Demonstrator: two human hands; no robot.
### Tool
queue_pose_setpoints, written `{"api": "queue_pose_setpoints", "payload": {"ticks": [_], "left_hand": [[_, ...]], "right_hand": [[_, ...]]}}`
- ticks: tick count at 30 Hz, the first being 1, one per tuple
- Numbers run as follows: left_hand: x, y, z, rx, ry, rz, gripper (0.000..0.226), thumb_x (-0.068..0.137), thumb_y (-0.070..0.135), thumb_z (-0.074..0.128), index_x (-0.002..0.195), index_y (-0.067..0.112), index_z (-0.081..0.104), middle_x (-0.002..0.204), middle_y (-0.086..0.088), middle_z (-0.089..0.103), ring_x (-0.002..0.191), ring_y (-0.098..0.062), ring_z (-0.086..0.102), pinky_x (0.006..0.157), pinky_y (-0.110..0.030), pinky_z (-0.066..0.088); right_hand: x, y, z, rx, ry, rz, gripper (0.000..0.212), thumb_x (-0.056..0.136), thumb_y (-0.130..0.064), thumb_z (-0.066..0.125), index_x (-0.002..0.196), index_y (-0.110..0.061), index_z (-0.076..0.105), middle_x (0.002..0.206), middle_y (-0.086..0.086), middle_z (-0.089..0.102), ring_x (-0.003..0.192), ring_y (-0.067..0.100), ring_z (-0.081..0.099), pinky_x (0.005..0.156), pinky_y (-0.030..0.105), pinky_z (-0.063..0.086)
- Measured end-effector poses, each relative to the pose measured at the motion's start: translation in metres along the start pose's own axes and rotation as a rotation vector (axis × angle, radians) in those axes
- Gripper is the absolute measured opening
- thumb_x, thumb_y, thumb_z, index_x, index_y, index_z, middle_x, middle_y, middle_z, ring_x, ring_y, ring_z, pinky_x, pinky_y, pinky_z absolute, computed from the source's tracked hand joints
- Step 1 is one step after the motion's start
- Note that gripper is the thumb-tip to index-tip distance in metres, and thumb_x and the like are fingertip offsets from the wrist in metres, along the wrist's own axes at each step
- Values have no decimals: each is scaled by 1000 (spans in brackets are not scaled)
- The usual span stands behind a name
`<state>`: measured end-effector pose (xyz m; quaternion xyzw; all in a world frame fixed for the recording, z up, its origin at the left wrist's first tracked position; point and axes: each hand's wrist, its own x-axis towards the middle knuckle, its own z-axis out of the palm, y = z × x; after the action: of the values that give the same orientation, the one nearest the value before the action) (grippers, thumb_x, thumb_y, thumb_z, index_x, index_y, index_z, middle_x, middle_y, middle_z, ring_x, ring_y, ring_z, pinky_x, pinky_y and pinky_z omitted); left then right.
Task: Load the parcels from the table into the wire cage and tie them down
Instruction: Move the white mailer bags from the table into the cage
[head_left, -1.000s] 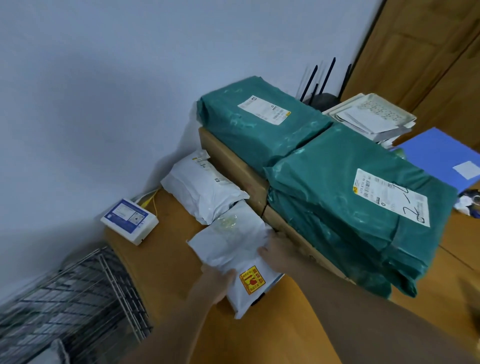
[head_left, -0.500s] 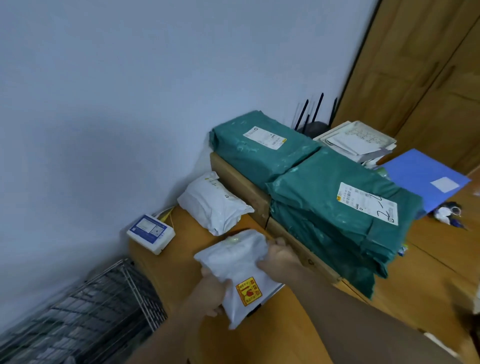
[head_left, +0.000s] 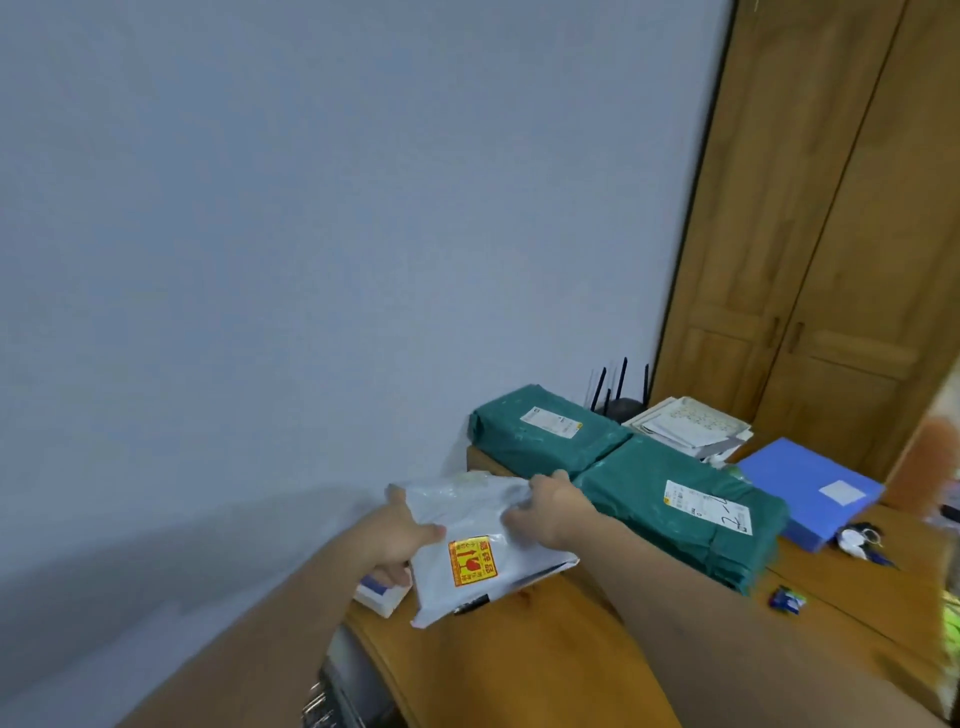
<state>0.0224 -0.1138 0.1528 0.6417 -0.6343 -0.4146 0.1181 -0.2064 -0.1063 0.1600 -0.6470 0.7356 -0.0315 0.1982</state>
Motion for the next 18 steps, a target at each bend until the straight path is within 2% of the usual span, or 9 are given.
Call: {"api": "queue_pose_setpoints", "payload": {"ticks": [3,7,9,12,18], "left_hand": [[-30,5,-44,87,40,15,67,93,48,62,139,19,24,99,-14,70,64,-22,72,61,-34,62],[-65,-16,-84,90,99,23,71,92,46,63,142,17,22,100,-19,72,60,-22,68,61,-35,60],[-81,-39,-98,68,123,8,73,92,45,63,144,16,21,102,-22,72,60,-23,67,61,-35,60],[-109,-85,-116,22,161,-41,69,92,45,63,141,16,24,102,-22,72,58,-22,67,63,-36,61],[-172,-193,-152,-34,239,-229,74,92,47,64,146,18,22,103,-18,69,65,-23,71,66,-36,64]], "right_hand": [[-21,-36,-22,-16,68,-40,66,92,-52,46,141,-8,41,142,18,38,120,34,51,102,45,47],[-41,-86,-25,-27,114,-103,67,93,-54,49,138,-5,44,138,20,41,116,34,52,95,39,47],[-51,-114,-16,-34,116,-138,67,93,-54,49,137,-4,44,136,19,42,114,34,53,92,38,47],[-63,-157,9,-94,91,-226,63,94,-53,47,134,-5,45,131,18,47,114,32,51,95,40,47],[-87,-252,86,-40,-20,-353,62,91,-53,50,132,-7,47,130,16,41,109,34,56,94,40,49]]}}
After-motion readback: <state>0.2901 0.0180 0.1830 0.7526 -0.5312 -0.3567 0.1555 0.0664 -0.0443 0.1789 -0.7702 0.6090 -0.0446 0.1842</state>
